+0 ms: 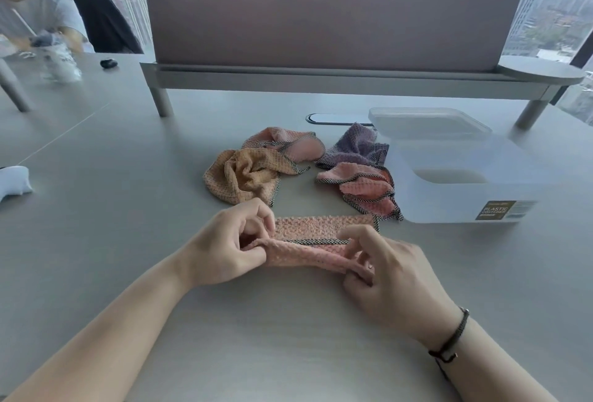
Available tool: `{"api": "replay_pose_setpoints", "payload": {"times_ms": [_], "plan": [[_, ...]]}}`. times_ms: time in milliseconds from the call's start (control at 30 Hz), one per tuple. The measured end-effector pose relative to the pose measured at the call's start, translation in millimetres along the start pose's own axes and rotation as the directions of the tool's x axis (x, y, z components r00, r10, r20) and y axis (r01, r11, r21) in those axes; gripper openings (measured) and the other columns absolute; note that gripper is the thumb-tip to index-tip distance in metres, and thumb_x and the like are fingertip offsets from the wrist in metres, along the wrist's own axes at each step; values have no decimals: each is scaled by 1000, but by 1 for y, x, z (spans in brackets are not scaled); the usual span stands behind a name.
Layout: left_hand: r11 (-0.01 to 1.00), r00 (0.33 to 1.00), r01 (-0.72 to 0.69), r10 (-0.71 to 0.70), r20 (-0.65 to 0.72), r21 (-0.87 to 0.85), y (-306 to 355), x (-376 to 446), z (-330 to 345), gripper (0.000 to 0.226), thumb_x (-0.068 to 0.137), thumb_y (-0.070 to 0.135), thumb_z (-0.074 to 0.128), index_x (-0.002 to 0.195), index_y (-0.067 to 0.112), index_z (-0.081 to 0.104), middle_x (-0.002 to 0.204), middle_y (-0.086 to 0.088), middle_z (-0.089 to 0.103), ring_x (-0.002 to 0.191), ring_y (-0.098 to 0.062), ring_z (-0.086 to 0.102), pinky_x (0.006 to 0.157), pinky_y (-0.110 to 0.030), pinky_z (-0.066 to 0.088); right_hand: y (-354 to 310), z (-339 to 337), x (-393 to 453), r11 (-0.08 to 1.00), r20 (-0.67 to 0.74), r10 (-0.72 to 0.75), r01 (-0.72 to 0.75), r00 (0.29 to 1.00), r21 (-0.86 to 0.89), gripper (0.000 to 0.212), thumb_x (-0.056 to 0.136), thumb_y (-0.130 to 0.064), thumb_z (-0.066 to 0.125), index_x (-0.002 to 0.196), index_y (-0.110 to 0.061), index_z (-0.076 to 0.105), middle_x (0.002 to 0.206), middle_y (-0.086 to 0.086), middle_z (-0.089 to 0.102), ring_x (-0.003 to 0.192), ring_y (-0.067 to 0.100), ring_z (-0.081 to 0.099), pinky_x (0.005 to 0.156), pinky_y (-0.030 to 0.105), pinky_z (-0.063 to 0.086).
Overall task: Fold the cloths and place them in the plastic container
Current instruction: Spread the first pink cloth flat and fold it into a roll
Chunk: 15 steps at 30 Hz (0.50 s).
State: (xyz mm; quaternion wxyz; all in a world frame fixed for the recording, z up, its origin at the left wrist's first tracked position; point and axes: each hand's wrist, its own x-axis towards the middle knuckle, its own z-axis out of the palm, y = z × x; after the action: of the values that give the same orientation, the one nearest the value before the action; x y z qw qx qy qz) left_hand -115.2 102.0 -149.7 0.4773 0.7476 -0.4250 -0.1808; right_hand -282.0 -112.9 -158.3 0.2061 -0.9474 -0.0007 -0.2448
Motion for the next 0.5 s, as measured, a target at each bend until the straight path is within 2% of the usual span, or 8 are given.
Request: {"api": "replay_pose_setpoints", "payload": {"times_ms": [67, 133, 200, 267, 367, 433, 500], "plan": [[1000, 1000, -8, 9, 21, -14, -1, -1, -2, 39, 76, -3, 68, 96, 28, 55, 80, -9, 68, 66, -24, 54, 63, -30, 43, 3, -4, 2, 973, -74, 159, -144, 984, 178, 38, 69, -20, 62, 104, -34, 56, 85, -19, 68, 66, 7, 63, 61, 24, 52], [1000, 998, -25, 24, 62, 18, 0, -2, -1, 42, 76, -3, 75, 102, 24, 56, 91, -3, 68, 72, -31, 59, 65, -33, 47, 8, -5, 3, 905, -82, 285, -240, 955, 353, 33, 75, -6, 66, 94, -33, 62, 80, -12, 70, 58, 10, 60, 56, 21, 48], [993, 995, -51, 42, 89, 104, 3, -2, 2, 43, 73, 0, 79, 103, 23, 58, 88, 11, 66, 65, -16, 56, 61, -25, 46, 14, -6, 3, 857, -81, 332, -265, 940, 443, 32, 81, 0, 68, 86, -32, 66, 69, -6, 69, 48, 17, 51, 48, 27, 41], [983, 995, -59, 43, 94, 176, 4, -2, 2, 43, 71, 4, 82, 101, 26, 61, 75, 12, 62, 60, -6, 50, 58, -21, 42, 17, -7, 3, 839, -86, 357, -279, 930, 467, 30, 84, -2, 68, 84, -32, 67, 66, -7, 68, 46, 23, 45, 45, 29, 37], [991, 997, 17, -27, 76, 132, -1, -2, -8, 47, 70, 13, 84, 105, 34, 60, 78, -6, 63, 65, -21, 55, 64, -35, 47, 23, -2, 5, 847, -58, 376, -318, 925, 425, 23, 87, -14, 71, 93, -36, 65, 65, -4, 66, 45, 9, 41, 48, 23, 36], [992, 992, 49, -62, 111, 119, -2, -3, -14, 57, 66, 21, 89, 111, 38, 58, 93, -7, 66, 81, -29, 62, 77, -45, 53, 26, 1, 6, 864, -32, 384, -346, 923, 366, 21, 87, -23, 72, 99, -38, 62, 62, 1, 65, 43, 7, 40, 50, 19, 34], [986, 977, 43, -75, 200, 160, 0, -4, -17, 71, 60, 25, 93, 118, 42, 56, 120, 0, 62, 98, -24, 62, 89, -42, 52, 28, 3, 7, 867, -35, 399, -365, 916, 339, 20, 88, -27, 71, 101, -37, 61, 60, 3, 63, 44, 8, 42, 49, 15, 31]]}}
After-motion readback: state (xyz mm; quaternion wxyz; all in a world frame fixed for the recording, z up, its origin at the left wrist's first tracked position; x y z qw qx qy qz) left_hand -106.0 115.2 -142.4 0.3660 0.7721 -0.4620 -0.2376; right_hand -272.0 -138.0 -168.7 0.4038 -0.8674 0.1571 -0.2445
